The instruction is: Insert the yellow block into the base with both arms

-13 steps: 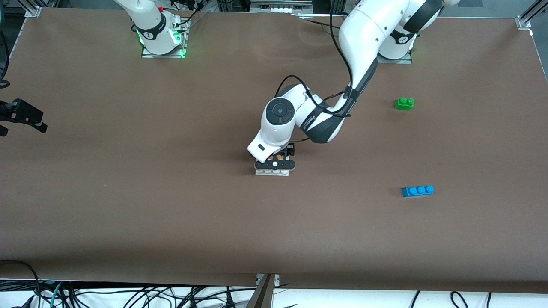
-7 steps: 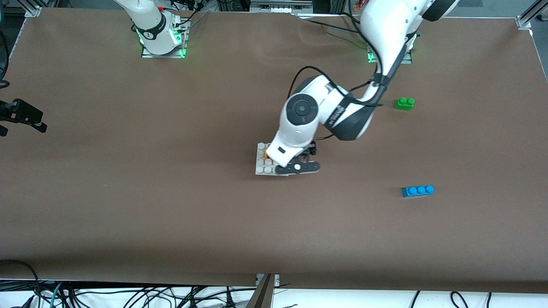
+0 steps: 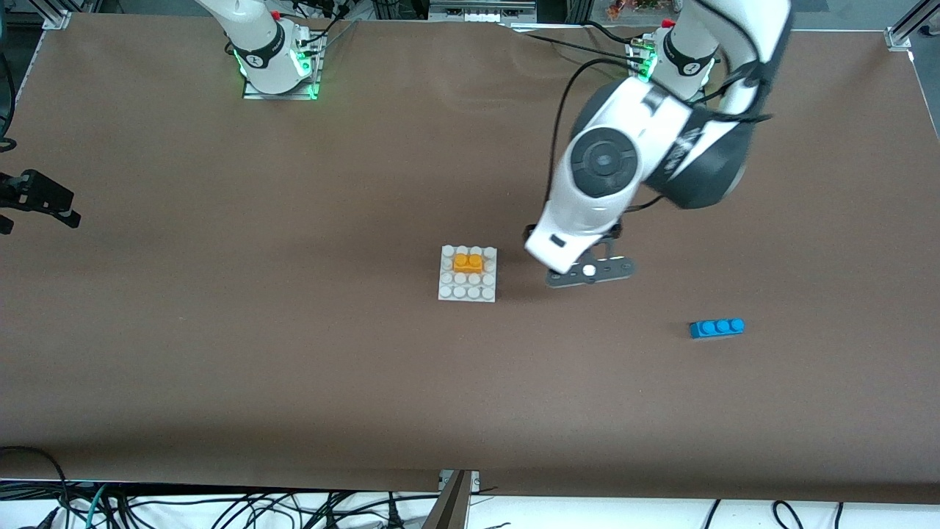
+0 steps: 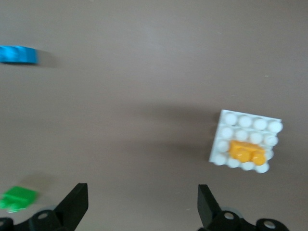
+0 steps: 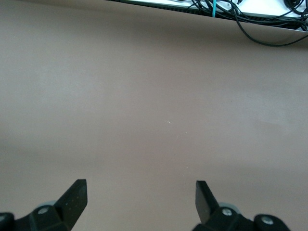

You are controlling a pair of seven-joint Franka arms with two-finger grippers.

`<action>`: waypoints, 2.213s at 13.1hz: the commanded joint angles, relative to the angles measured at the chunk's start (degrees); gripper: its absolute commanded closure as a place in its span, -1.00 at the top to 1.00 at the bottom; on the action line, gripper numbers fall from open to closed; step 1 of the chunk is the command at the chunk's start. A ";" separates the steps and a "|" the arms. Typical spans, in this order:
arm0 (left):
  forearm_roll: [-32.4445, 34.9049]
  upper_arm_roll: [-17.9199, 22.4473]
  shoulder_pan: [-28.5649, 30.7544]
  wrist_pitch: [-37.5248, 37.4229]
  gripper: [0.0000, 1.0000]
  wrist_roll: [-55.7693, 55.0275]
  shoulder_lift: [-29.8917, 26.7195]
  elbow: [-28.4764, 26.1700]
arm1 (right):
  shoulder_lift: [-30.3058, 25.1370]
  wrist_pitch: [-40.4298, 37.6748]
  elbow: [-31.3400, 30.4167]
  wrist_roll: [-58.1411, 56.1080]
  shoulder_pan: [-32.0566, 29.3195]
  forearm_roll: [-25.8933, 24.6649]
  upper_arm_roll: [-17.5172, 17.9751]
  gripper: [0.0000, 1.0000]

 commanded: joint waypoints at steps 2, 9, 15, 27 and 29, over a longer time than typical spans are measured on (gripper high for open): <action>-0.86 -1.10 9.46 -1.66 1.00 11.05 -10.86 -9.71 | -0.19 -0.59 0.11 -0.74 -0.18 -0.35 0.10 1.00; -4.47 -0.92 25.56 -0.78 1.00 26.82 -22.39 -22.89 | -0.19 -0.59 0.20 -0.83 -0.10 -0.44 0.10 1.00; -4.47 -0.83 27.85 3.35 1.00 28.31 -28.56 -31.70 | -0.11 -0.50 0.20 -0.74 -0.01 -0.44 0.10 1.00; -6.50 -0.57 27.85 3.44 1.00 28.23 -28.03 -26.96 | -0.11 -0.59 0.20 -0.56 -0.10 -0.44 0.10 1.00; -6.50 -0.66 27.77 3.53 1.00 28.14 -27.94 -26.87 | -0.11 -0.59 0.20 -0.56 -0.10 -0.44 0.10 1.00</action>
